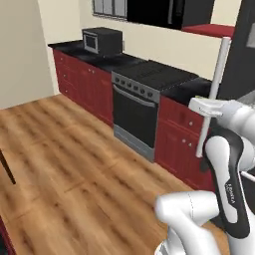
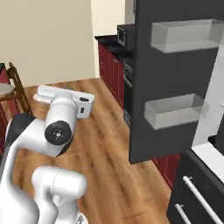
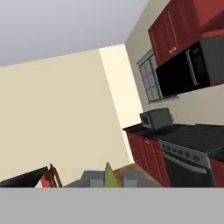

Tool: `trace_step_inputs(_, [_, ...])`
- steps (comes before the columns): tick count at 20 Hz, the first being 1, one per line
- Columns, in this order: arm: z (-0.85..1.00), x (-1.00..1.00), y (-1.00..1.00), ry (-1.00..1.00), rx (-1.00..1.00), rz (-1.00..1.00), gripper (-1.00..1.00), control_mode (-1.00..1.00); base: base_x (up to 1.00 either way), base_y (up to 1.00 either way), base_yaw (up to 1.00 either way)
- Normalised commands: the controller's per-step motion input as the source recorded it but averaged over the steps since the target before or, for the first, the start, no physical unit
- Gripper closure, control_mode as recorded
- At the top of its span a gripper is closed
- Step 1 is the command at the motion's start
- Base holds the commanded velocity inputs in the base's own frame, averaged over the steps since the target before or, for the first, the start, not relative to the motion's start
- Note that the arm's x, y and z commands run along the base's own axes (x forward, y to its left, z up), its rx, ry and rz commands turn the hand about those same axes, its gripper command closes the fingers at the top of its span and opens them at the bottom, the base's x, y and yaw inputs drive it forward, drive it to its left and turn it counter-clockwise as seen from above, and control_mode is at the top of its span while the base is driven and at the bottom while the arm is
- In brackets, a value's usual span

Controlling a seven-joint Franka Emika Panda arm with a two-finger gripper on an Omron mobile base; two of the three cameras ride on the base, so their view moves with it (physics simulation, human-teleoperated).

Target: Take the lemon wedge from the fridge and place it on the plate with fish on the dining counter.

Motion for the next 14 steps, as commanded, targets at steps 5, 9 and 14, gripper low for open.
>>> trace_step_inputs(5, [0.00, 0.00, 0.00, 0.00, 0.00, 0.00, 1.00, 1.00, 0.00, 0.00, 0.98])
trace_step_inputs(9, [0.00, 0.00, 0.00, 0.00, 0.00, 0.00, 1.00, 1.00, 0.74, -0.25, 0.66])
trace_step_inputs(14, [0.00, 0.00, 0.00, 0.00, 0.00, 0.00, 1.00, 1.00, 1.00, -0.41, 0.29])
